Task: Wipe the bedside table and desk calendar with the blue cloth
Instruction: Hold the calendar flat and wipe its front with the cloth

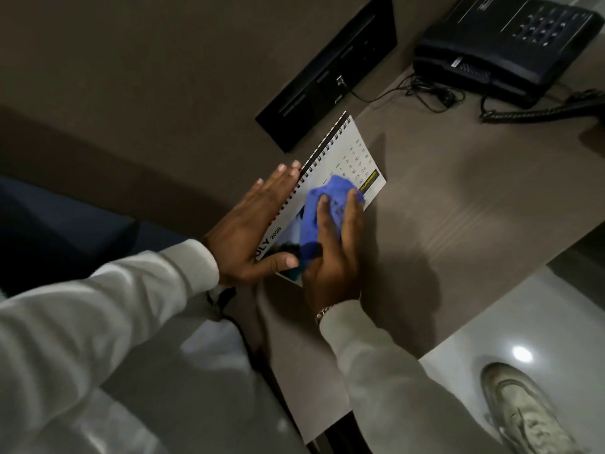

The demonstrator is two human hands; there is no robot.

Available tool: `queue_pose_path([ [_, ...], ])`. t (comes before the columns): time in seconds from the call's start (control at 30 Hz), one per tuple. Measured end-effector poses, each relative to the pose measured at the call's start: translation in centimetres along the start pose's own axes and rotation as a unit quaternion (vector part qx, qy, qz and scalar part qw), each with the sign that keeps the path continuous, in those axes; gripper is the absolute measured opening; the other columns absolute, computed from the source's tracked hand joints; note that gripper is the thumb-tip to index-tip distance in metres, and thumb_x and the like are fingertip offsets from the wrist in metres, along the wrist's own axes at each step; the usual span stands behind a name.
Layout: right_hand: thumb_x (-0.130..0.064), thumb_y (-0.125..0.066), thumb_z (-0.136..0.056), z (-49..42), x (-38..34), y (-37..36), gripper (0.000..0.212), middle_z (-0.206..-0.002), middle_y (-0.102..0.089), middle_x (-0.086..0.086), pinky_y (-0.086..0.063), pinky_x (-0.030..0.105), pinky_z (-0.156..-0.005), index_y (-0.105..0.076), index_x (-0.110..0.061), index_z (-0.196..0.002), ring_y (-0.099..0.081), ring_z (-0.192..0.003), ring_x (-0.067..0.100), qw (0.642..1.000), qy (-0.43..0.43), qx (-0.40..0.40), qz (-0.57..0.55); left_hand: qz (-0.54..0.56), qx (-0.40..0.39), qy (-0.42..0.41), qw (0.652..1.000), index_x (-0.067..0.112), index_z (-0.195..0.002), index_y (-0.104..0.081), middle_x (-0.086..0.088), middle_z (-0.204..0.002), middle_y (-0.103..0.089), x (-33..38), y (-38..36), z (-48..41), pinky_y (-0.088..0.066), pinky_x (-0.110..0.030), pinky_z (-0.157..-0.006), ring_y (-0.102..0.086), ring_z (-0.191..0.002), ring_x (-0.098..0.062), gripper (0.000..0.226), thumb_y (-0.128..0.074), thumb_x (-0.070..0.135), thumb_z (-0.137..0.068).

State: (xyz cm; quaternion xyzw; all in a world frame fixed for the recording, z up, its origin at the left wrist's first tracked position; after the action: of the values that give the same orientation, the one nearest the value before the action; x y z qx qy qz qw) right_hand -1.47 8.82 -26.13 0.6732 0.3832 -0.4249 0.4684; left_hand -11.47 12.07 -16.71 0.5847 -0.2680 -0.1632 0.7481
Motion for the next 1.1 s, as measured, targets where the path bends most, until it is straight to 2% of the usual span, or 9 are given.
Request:
queue_pose_path([
  [0.13, -0.020, -0.065, -0.087, 4.5, -0.3, -1.6, 0.064, -0.158, -0.015, 0.022, -0.027, 0.061, -0.115, -0.036, -0.018, -0.145, -0.013, -0.147, 0.046, 0.998, 0.021, -0.056, 0.006, 0.006, 0.008, 0.004, 1.000, 0.007, -0.156, 0.001, -0.006, -0.166, 0.000, 0.1, 0.1, 0.0, -0.009, -0.043, -0.125, -0.001, -0.156, -0.023, 0.106, -0.033, 0.076, -0.083],
  [0.23, -0.023, -0.061, -0.090, 4.9, -1.6, -1.9, 0.063, -0.160, -0.009, 0.014, -0.013, 0.051, -0.120, -0.031, -0.023, -0.146, -0.007, -0.149, 0.040, 0.996, 0.067, -0.061, -0.015, -0.002, -0.006, 0.000, 1.000, 0.009, -0.156, 0.005, -0.004, -0.166, 0.004, -0.1, 0.1, 0.0, -0.006, -0.037, -0.125, 0.002, -0.156, -0.018, 0.108, -0.035, 0.077, -0.082],
  [0.37, -0.032, -0.059, -0.093, 1.1, -1.2, -0.8, 0.057, -0.155, -0.022, 0.028, -0.024, 0.053, -0.120, -0.040, -0.012, -0.143, -0.016, -0.146, 0.046, 0.997, 0.076, 0.004, -0.028, -0.031, -0.015, -0.008, 0.999, 0.007, -0.156, 0.004, -0.015, -0.166, 0.000, -0.1, 0.0, -0.1, -0.003, -0.043, -0.125, 0.002, -0.156, -0.023, 0.108, -0.031, 0.078, -0.082],
  [0.57, -0.027, -0.060, -0.088, 4.0, 0.9, -1.3, 0.068, -0.159, -0.009, 0.020, -0.010, 0.055, -0.116, -0.024, -0.025, -0.146, -0.005, -0.146, 0.044, 0.996, 0.024, -0.078, 0.031, -0.067, -0.025, -0.006, 0.997, 0.006, -0.156, 0.005, -0.014, -0.167, 0.004, 0.0, 0.1, -0.3, -0.004, -0.054, -0.123, 0.006, -0.155, -0.025, 0.108, -0.024, 0.080, -0.081],
  [0.67, -0.016, -0.068, -0.085, 5.2, -0.4, -1.7, 0.076, -0.160, -0.008, 0.014, -0.018, 0.055, -0.115, -0.025, -0.026, -0.146, -0.009, -0.147, 0.043, 0.994, 0.067, -0.085, 0.026, -0.068, -0.027, -0.003, 0.997, 0.009, -0.156, 0.007, -0.012, -0.167, 0.005, -0.1, 0.0, -0.2, -0.004, -0.053, -0.123, 0.006, -0.155, -0.024, 0.108, -0.024, 0.080, -0.081],
  [0.8, -0.036, -0.053, -0.090, 1.5, -0.8, -0.7, 0.061, -0.159, -0.017, 0.023, -0.027, 0.056, -0.117, -0.036, -0.016, -0.145, -0.012, -0.147, 0.044, 0.996, 0.060, -0.057, -0.026, -0.057, -0.017, -0.007, 0.998, 0.015, -0.156, 0.009, -0.007, -0.167, 0.006, -0.2, -0.1, -0.2, -0.003, -0.048, -0.124, 0.005, -0.155, -0.022, 0.106, -0.027, 0.081, -0.081],
  [0.93, -0.022, -0.046, -0.098, -2.2, 1.7, 1.0, 0.046, -0.153, -0.023, 0.031, -0.036, 0.058, -0.113, -0.041, -0.007, -0.141, -0.020, -0.145, 0.047, 0.998, 0.009, 0.043, -0.043, -0.059, -0.017, -0.021, 0.998, 0.008, -0.156, 0.004, -0.011, -0.167, 0.003, -0.3, -0.1, -0.2, -0.005, -0.046, -0.125, 0.002, -0.155, -0.025, 0.106, -0.032, 0.076, -0.084],
  [1.0, -0.031, -0.040, -0.098, -1.6, 2.6, 0.9, 0.049, -0.156, -0.019, 0.027, -0.031, 0.058, -0.115, -0.036, -0.012, -0.144, -0.018, -0.146, 0.045, 0.999, -0.032, 0.031, -0.005, -0.057, -0.020, -0.016, 0.998, 0.006, -0.156, 0.002, -0.011, -0.167, 0.002, -0.3, -0.1, -0.2, -0.007, -0.048, -0.124, 0.001, -0.155, -0.025, 0.106, -0.033, 0.075, -0.084],
  [1.1, -0.022, -0.061, -0.088, 1.6, 2.2, -0.5, 0.077, -0.158, 0.004, 0.011, -0.032, 0.060, -0.114, -0.015, -0.027, -0.148, -0.001, -0.147, 0.036, 0.997, -0.049, -0.058, 0.004, -0.061, -0.020, -0.015, 0.998, 0.006, -0.156, 0.002, -0.011, -0.167, 0.002, 0.0, 0.0, -0.3, -0.007, -0.047, -0.124, 0.000, -0.156, -0.025, 0.107, -0.032, 0.077, -0.083],
])
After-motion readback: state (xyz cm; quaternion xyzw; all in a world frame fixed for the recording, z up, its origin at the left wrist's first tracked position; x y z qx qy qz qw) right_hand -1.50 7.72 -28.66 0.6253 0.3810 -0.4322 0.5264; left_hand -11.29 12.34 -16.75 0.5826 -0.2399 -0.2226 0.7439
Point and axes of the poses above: each hand's wrist, its own z-axis away from the middle knuckle, its own y-axis out of the back of the hand, x = y × z, the point moved 6 cm from there along -z, towards the middle knuckle
